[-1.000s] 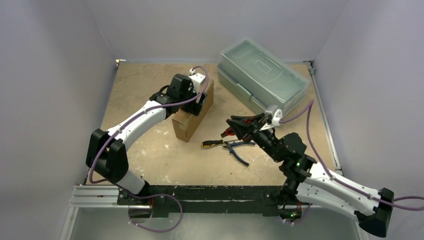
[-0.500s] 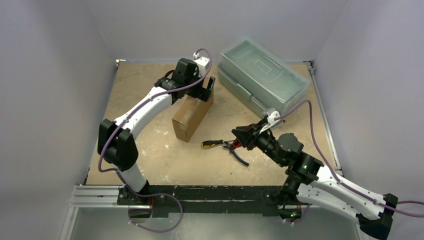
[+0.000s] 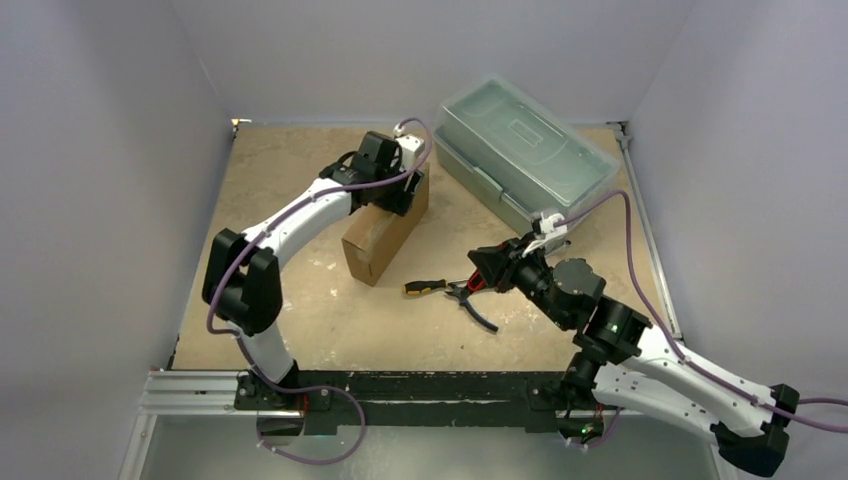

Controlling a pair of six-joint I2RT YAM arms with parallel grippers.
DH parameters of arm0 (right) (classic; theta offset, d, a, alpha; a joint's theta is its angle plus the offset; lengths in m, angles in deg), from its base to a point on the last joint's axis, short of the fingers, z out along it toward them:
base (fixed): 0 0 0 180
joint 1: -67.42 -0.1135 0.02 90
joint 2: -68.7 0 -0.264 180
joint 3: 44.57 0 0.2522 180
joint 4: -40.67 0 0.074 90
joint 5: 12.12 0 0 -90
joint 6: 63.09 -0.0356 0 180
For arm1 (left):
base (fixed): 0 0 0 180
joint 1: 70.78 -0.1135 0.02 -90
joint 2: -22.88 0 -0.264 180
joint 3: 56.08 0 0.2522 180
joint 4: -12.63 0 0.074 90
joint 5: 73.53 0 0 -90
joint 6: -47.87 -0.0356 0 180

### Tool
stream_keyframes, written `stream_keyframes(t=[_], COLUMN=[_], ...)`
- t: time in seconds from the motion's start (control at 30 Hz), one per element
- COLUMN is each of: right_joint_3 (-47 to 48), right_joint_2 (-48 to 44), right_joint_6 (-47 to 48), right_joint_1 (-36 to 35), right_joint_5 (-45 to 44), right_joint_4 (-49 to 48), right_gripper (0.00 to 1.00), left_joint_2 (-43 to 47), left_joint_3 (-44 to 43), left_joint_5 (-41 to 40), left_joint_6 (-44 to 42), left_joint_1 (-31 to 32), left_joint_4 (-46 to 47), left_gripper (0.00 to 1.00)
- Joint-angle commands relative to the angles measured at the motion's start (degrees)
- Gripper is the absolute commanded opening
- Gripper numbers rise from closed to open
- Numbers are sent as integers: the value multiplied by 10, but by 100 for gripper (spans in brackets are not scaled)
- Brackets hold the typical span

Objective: Unpack the express box

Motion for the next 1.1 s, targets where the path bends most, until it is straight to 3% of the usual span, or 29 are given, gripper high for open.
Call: stream_keyframes(t=[0.0,0.13,0.33,0.5,0.7,0.8,0.9,1.07], right_joint_3=[56,100,170,209,266,319,339,352], right_joint_2=[28,73,138,155,217,271,298,310], right_joint_6=[-63,-71,-46,-10,41,54,71,75], right_joint_1=[-1,0,0,0,4,8,14,41], right_joint_5=[-69,-91,-132,-202,-206,-202,-188,-171], right_joint_4=[23,42,61,52,21,45,36,39], right_gripper=[0,0,0,0,0,0,0,0], left_joint_2=[103,186,277,309,291,287,279,260], left_joint_3=[81,163,260,311,300,297,275,235], left_joint_5=[21,1,64,67,82,88,103,91], left_joint_6=[-99,-177,-206,-205,-196,-184,-161,-99], left_joint_1=[29,84,94,97,103,104,103,103], left_joint_4=[48,77,103,145,136,140,129,157], left_gripper=[63,63,63,60,59,82,98,99])
